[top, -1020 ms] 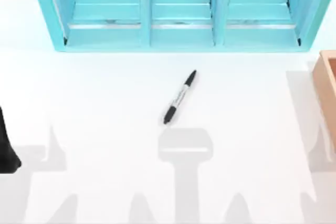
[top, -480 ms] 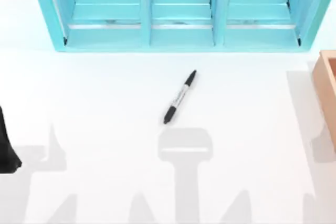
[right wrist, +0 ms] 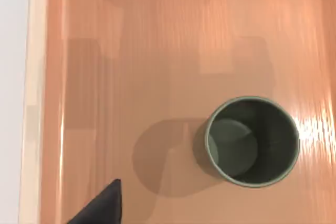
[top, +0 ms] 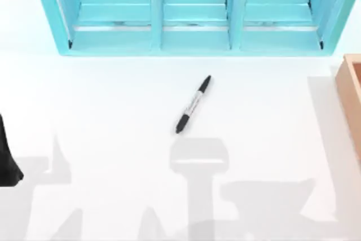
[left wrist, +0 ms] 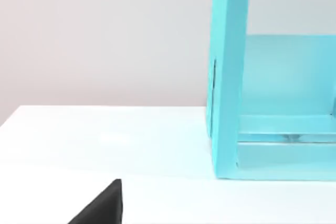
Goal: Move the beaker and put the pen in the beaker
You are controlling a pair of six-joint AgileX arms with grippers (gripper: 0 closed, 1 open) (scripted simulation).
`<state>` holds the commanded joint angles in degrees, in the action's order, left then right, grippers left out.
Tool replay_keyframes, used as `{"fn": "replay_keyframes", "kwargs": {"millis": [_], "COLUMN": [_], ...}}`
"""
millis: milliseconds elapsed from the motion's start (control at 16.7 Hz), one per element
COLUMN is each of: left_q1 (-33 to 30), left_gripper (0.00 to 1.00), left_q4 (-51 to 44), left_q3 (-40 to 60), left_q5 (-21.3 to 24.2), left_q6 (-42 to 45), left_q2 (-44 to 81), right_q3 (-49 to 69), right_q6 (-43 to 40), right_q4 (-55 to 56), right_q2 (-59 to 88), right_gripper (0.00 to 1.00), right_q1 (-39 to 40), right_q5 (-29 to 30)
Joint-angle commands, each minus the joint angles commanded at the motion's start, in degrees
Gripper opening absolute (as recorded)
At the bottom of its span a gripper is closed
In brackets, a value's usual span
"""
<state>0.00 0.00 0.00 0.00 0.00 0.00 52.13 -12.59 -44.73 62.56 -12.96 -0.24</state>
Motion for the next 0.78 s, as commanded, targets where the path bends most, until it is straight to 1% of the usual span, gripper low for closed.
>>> {"fn": "replay_keyframes", "kwargs": {"millis": [240,420,600,780], "left_q1": [0.0,0.0,0.0,0.0], "left_gripper": [1.0,1.0,1.0,1.0], "left_q4": [0.0,0.0,0.0,0.0], "left_q3": [0.0,0.0,0.0,0.0], "left_q5": [0.0,0.0,0.0,0.0], "left_q6": [0.0,0.0,0.0,0.0], "left_q2": [0.0,0.0,0.0,0.0], "right_q3": [16.4,26.6,33.5,36.2], "right_q6": [-4.0,-6.4,-8.0,-8.5], "right_q4": [-14.2,-22.4,-27.8,-29.8], "right_q2": [19.2,30.9,38.4,41.3], "right_gripper": [1.0,1.0,1.0,1.0], "right_q1": [-4.2,-6.7,-8.4,-9.1], "right_q5": [0.0,0.1,0.2,0.2]}}
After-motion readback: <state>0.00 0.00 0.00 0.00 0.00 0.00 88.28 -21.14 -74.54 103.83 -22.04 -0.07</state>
